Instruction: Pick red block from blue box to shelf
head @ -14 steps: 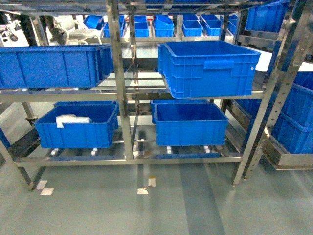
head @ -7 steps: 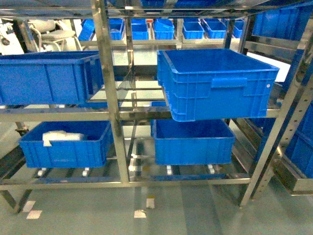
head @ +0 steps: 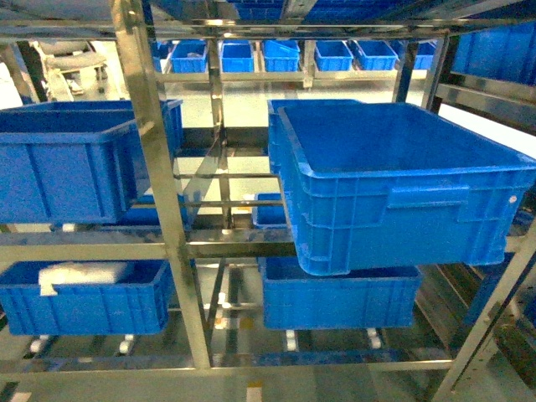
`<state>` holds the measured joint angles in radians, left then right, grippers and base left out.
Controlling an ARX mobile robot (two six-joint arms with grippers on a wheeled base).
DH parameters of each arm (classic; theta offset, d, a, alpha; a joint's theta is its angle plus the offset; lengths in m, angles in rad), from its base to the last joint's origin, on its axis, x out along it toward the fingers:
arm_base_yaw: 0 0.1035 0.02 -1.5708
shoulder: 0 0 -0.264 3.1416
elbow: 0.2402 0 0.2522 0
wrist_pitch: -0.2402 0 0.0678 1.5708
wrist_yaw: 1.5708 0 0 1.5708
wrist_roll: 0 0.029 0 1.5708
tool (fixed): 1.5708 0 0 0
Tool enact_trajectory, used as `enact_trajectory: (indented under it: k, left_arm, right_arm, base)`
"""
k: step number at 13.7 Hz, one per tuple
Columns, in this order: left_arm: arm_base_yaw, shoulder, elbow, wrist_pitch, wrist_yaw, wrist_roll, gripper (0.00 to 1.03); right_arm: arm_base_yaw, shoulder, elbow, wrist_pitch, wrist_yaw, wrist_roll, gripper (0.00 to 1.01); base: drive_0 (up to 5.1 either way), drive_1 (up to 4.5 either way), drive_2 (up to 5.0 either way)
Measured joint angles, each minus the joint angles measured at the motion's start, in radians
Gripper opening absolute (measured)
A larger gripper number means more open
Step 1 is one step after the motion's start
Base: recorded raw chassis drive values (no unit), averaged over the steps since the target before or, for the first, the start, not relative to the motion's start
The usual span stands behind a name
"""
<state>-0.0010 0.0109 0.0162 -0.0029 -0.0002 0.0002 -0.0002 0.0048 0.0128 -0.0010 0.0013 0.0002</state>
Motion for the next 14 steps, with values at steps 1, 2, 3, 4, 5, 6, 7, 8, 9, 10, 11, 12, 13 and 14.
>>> enact_trajectory:
  k: [1, 2, 3, 4, 5, 6, 7, 8, 9, 10, 11, 12, 13, 14]
  left_arm:
    - [0.000, 0.000, 0.000, -0.001, 0.000, 0.000, 0.98]
    - [0.000, 0.000, 0.000, -0.001, 0.000, 0.000, 0.98]
    - [0.000, 0.000, 0.000, -0.002, 0.000, 0.000, 0.98]
    - [0.000, 0.000, 0.000, -0.003, 0.000, 0.000, 0.98]
    - [0.000, 0.000, 0.000, -0.002, 0.000, 0.000, 0.98]
    - [0.000, 0.000, 0.000, 0.003, 0.000, 0.000, 0.98]
    - [0.000, 0.000, 0.000, -0.004, 0.000, 0.000, 0.98]
    - [0.000, 0.000, 0.000, 0.001, 0.000, 0.000, 0.98]
    - [0.000, 0.000, 0.000, -0.003, -0.001, 0.000, 0.98]
    - [0.000, 0.000, 0.000, -0.002, 0.000, 0.000, 0.98]
    - [0.000, 0.000, 0.000, -0.001, 0.000, 0.000, 0.98]
    - [0.000, 0.000, 0.000, -0.002, -0.001, 0.000, 0.98]
    - [0.000, 0.000, 0.000, -0.004, -0.001, 0.000, 0.98]
    - [0.000, 0.000, 0.000, 0.002, 0.000, 0.000, 0.98]
  right_arm:
    - [0.000, 0.000, 0.000, -0.005, 0.000, 0.000, 0.27]
    - [0.000, 0.000, 0.000, -0.005, 0.000, 0.000, 0.27]
    - [0.000, 0.000, 0.000, -0.005, 0.000, 0.000, 0.27]
    - [0.000, 0.000, 0.000, -0.004, 0.000, 0.000, 0.27]
    - [0.000, 0.000, 0.000, -0.004, 0.000, 0.000, 0.27]
    - [0.000, 0.000, 0.000, 0.001, 0.000, 0.000, 0.27]
    - [0.000, 0.000, 0.000, -0.006, 0.000, 0.000, 0.27]
    - [0.000, 0.000, 0.000, -0.001, 0.000, 0.000, 0.27]
    - [0.000, 0.000, 0.000, -0.003, 0.000, 0.000, 0.27]
    - [0.000, 0.000, 0.000, -0.004, 0.000, 0.000, 0.27]
    - [0.000, 0.000, 0.000, -0.002, 0.000, 0.000, 0.27]
    - [0.000, 0.000, 0.000, -0.006, 0.000, 0.000, 0.27]
    - [0.000, 0.000, 0.000, -0.004, 0.000, 0.000, 0.27]
    - [0.000, 0.000, 0.000, 0.000, 0.000, 0.000, 0.27]
  base:
    - [-0.1, 4.16, -4.3]
    - [-0.1, 4.16, -4.3]
    - [-0.1, 4.16, -4.3]
    - [-0.1, 4.16, -4.3]
    - [-0.1, 4.16, -4.3]
    - [-0.1, 4.16, -4.3]
    - [0.1, 4.28, -4.1]
    - [0.1, 4.28, -4.1]
    - [0.0, 4.25, -4.2]
    - [0.0, 4.25, -4.2]
    - [0.0, 4.25, -4.2]
    - [0.0, 4.25, -4.2]
    - [0.0, 4.25, -4.2]
    - [0.0, 4.25, -4.2]
